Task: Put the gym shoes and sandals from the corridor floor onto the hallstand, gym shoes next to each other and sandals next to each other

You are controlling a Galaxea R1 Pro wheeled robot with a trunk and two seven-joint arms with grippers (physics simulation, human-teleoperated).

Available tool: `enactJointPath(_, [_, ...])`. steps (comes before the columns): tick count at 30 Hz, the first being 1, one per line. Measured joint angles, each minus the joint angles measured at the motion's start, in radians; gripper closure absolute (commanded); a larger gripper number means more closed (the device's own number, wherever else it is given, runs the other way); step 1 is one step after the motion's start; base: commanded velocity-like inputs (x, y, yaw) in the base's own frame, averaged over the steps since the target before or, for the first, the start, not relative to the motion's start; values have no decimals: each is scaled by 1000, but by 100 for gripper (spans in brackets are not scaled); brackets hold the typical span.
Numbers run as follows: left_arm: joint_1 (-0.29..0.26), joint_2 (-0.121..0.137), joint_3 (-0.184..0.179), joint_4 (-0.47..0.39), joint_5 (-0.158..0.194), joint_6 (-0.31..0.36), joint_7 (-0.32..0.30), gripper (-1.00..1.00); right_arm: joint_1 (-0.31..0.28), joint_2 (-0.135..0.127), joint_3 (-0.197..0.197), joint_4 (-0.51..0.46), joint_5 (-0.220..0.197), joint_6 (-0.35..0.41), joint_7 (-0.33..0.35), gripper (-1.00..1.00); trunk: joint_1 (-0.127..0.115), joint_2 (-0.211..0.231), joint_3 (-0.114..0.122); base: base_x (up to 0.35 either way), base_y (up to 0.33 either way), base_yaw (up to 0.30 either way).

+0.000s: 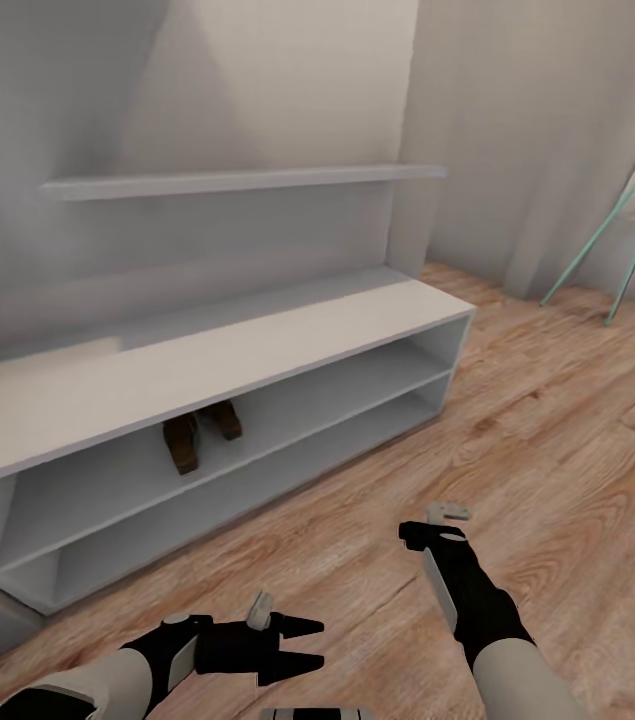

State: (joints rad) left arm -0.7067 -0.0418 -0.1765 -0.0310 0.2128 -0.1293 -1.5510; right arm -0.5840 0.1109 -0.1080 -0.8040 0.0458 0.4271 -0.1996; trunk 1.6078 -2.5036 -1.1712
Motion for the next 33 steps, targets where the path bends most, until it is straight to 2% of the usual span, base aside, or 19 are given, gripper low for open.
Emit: enactJointPath(33, [0, 0, 1, 1, 0, 0, 0, -100, 0, -2, -2, -1, 0, 0, 0, -100, 0, 0, 17, 0, 0, -287])
